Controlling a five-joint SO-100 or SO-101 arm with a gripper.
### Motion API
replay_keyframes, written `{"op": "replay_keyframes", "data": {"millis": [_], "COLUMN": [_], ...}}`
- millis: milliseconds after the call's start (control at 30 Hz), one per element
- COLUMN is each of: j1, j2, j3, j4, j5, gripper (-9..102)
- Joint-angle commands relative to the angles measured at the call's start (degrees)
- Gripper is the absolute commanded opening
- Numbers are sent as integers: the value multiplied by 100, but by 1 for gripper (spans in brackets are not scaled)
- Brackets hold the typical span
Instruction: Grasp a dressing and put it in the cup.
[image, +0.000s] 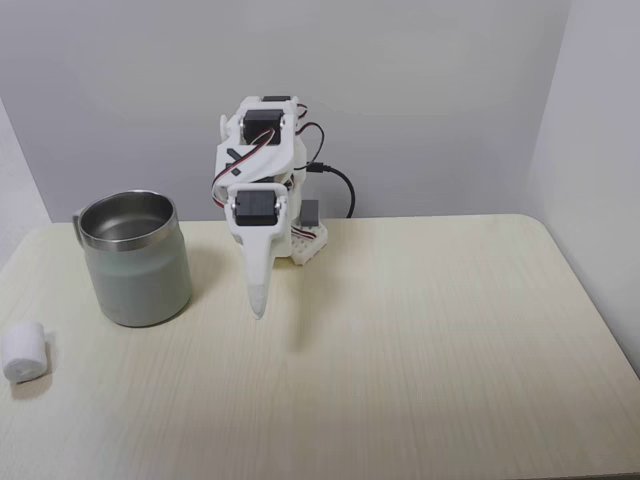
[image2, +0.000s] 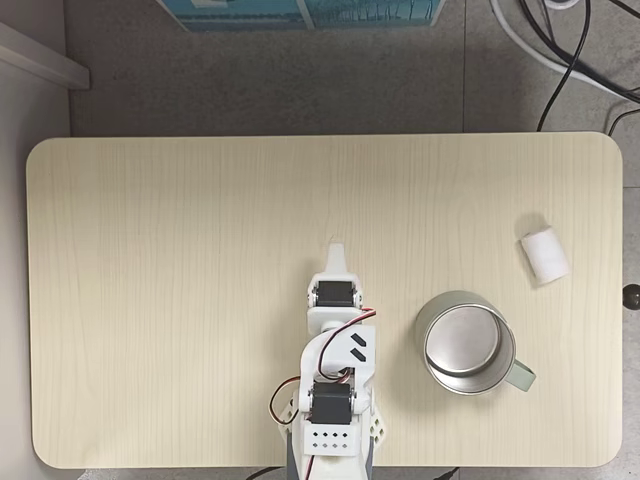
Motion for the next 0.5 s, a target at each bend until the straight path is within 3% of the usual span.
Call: {"op": "replay_keyframes", "data": {"millis": [0,233,467], "j1": [-97,-35,272], "j2": [-26,105,1336], "j3": [519,2136,3771], "j4": [62,1002,1406], "j5": [-132,-114,105], "gripper": [0,1,3]}}
